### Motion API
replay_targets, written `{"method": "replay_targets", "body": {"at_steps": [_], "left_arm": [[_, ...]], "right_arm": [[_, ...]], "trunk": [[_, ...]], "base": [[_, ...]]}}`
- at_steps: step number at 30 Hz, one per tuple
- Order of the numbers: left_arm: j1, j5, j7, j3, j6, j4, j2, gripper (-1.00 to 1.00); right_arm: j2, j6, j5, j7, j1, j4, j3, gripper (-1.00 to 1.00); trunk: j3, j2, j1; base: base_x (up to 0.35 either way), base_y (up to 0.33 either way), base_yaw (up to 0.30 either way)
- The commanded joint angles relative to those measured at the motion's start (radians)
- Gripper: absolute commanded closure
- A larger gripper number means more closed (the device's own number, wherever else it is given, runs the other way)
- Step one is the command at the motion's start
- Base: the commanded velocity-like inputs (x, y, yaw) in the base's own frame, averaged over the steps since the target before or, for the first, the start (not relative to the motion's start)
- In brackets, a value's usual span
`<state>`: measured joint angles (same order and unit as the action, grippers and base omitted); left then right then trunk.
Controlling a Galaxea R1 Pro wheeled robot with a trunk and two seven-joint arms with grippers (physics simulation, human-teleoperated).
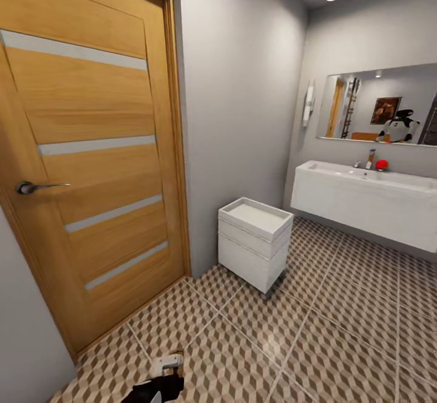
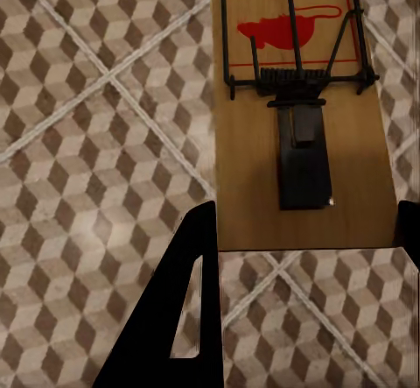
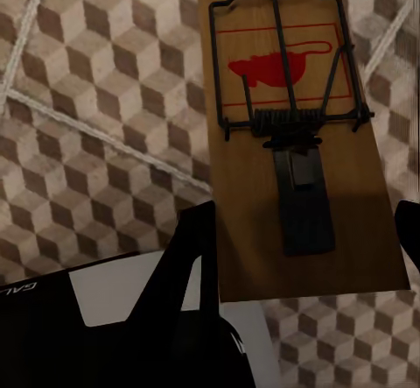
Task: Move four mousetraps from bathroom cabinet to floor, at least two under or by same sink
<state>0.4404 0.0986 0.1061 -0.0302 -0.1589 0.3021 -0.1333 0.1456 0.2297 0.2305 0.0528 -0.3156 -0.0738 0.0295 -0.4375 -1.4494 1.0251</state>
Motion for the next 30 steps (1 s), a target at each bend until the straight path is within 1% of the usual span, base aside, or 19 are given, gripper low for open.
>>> {"method": "replay_targets", "body": {"at_steps": [1,25,30], "left_arm": [[0.000,0.009,0.004,-0.002,-0.006,0.003,0.000,1.00],[0.000,0.007,0.004,-0.002,-0.003,0.002,0.000,1.00],[0.000,0.007,0.004,-0.002,-0.003,0.002,0.000,1.00]], "right_arm": [[0.000,0.005,0.004,0.002,0.000,-0.001,0.003,1.00],[0.000,0.005,0.004,0.003,0.000,-0.001,0.003,1.00],[0.000,0.005,0.005,0.017,0.000,-0.001,0.003,1.00]], "trunk": [[-0.001,-0.001,0.000],[0.008,-0.001,0.000],[0.009,-0.001,0.000]], "base": [[0.000,0.000,-0.292],[0.000,0.000,-0.292],[0.000,0.000,-0.292]]}}
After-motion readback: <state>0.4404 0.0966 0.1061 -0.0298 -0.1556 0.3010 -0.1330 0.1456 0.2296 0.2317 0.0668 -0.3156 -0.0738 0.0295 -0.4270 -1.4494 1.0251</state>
